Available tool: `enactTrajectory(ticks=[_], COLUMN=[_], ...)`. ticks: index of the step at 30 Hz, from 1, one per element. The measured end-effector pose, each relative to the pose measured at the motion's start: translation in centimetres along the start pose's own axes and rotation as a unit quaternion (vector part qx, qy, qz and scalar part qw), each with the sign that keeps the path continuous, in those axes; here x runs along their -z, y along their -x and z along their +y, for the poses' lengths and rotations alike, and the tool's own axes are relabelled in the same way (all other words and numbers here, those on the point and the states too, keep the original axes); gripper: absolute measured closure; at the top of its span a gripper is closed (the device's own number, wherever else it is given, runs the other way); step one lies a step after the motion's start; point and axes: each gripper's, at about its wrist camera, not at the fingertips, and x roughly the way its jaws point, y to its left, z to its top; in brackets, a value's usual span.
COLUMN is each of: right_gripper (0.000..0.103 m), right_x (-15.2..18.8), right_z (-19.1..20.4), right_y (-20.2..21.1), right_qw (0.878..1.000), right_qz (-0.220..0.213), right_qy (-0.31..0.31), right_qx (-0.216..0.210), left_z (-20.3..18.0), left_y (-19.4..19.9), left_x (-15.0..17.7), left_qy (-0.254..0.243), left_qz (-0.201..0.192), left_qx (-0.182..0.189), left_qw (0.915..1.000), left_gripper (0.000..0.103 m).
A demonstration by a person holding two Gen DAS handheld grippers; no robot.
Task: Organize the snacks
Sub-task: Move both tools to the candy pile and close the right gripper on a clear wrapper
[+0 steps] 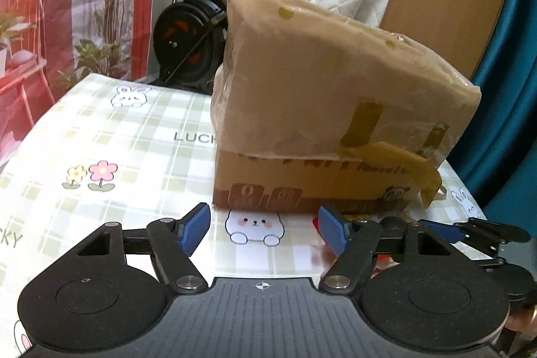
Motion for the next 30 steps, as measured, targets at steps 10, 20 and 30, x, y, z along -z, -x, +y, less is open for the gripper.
enactTrajectory(ticks=[10, 20, 30], right_gripper=[0.058, 0.061, 0.092], right_x=[-2.0, -2.0, -2.3], right_z=[1.5, 1.8, 0.4], right_y=[-3.2, -6.4, -5.8], right_qw=[0.997, 0.991, 0.994], right_qz=[0.040, 0.105, 0.094], right_qy=[0.064, 0.060, -0.003], right_qx=[-0.034, -0.050, -0.053], left_z=[0.7, 1.3, 1.3], left_y=[-0.4, -1.2, -1.2], left_x=[0.7, 1.2, 1.6], left_qy=[0.011, 0.024, 0.026], left_qz=[0.012, 0.023, 0.029], left_qx=[0.002, 0.007, 0.009], left_qw=[0.9999, 0.9994, 0.9992], left_gripper=[0.034, 0.035, 0.036])
